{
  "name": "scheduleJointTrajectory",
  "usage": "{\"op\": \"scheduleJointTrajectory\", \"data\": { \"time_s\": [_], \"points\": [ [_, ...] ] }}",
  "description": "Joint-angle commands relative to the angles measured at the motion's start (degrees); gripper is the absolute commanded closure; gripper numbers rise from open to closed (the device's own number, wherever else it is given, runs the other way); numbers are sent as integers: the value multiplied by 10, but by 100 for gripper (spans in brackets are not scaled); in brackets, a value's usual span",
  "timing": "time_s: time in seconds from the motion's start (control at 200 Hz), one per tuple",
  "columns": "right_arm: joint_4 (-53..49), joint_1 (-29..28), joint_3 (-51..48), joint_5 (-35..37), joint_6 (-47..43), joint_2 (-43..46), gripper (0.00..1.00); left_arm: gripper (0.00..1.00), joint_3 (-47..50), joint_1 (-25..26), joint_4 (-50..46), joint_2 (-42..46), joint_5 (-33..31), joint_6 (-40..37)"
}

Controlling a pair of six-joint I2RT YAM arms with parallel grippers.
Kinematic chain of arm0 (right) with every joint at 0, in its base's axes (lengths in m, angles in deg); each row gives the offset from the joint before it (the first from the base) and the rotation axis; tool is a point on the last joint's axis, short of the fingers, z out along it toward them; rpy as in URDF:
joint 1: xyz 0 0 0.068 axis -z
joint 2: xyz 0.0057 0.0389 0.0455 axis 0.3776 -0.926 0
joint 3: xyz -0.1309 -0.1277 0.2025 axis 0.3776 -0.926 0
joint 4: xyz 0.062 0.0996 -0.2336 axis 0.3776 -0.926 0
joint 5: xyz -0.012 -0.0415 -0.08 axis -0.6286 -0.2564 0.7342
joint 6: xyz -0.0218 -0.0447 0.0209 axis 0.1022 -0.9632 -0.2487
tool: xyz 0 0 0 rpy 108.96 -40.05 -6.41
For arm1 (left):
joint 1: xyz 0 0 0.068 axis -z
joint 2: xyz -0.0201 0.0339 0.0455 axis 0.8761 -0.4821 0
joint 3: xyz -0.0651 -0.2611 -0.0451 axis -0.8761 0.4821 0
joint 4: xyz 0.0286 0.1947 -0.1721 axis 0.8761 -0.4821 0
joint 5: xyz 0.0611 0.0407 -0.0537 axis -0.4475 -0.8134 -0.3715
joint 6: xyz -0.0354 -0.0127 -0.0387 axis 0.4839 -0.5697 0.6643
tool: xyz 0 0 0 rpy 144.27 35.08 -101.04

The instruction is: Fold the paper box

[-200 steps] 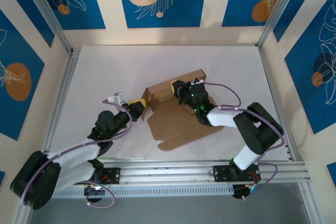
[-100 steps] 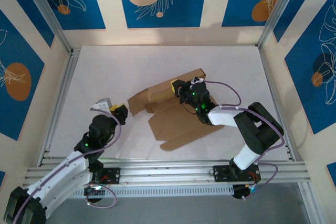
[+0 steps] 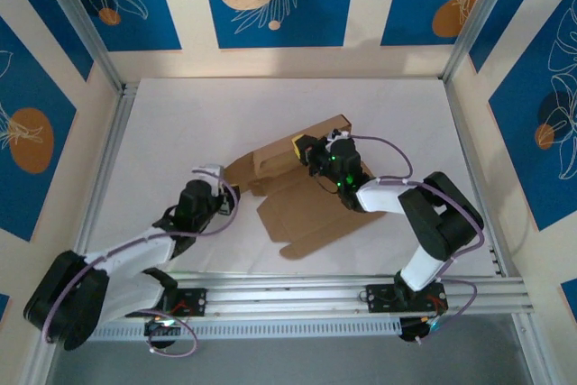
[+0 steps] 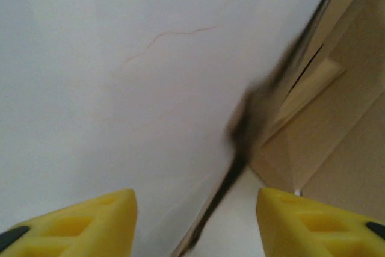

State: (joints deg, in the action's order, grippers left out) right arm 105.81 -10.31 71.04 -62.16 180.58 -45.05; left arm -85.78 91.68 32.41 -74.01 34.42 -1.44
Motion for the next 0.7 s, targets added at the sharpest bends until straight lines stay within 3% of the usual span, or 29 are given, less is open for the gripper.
{"op": "scheduleJointTrajectory", "data": {
  "time_s": [0.0,0.135,0.275,0.575,0.63,0.695],
  "points": [
    [-106,1,-16,-20,-12,-35,100,60,-48,-1,22,-22,0,-25],
    [-120,-9,-16,-7,-1,-30,100,100,-94,1,-31,-51,-48,-2],
    [-151,-37,-13,28,22,-19,100,100,-127,24,-58,-78,-104,43],
    [-211,-101,4,93,67,0,96,100,-202,111,-105,-154,-304,148],
    [-212,-105,5,98,68,5,96,100,-221,118,-112,-171,-315,158],
    [-222,-103,9,102,60,14,96,100,-221,124,-87,-180,-286,147]
  ]
}}
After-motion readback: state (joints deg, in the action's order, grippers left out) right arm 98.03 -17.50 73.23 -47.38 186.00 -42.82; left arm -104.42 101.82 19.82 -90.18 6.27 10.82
